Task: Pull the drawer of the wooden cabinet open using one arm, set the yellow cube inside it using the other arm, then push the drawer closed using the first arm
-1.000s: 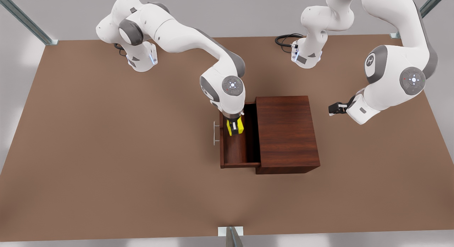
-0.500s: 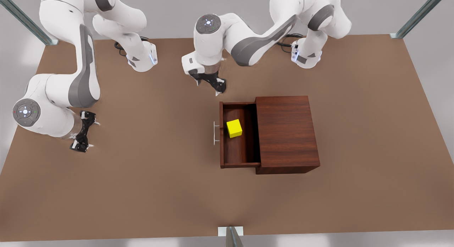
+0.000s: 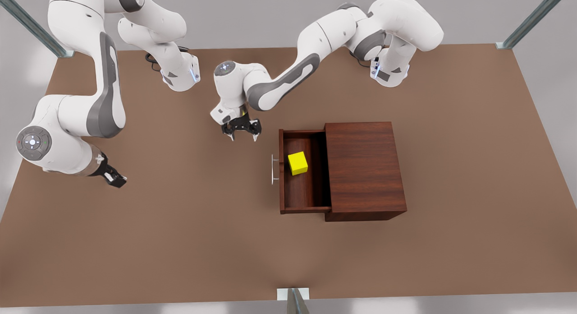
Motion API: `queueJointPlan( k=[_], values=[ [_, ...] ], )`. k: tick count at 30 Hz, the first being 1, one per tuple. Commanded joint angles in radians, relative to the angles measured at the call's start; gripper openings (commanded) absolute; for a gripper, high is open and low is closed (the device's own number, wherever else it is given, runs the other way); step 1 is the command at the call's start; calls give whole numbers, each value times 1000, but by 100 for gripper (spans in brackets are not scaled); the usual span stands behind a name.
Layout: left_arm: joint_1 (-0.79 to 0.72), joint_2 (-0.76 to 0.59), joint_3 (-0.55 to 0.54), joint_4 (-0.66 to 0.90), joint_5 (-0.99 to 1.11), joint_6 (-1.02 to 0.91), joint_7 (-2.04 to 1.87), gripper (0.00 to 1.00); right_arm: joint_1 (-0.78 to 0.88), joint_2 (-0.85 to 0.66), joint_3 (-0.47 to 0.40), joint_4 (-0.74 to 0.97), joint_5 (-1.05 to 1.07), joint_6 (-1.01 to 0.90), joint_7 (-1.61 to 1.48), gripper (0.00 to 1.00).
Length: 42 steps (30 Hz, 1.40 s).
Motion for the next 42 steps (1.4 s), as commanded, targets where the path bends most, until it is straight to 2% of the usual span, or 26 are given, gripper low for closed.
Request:
queueJointPlan(
  k=[1,11,19,27,42],
  values=[
    [2,7,18,1,12,142,-535,100,2,0,0,1,0,2,-669,100],
    [79,31,30,1,10,143,-397,100,2,0,0,5,-2,2,-666,100],
    [114,50,36,37,10,249,-449,100,19,14,1,5,-8,2,-640,100],
    [118,50,42,16,10,120,-286,100,25,20,1,5,-9,2,-631,100],
    [163,30,41,-24,1,24,-182,100,25,24,1,5,-11,1,-630,100]
  ],
)
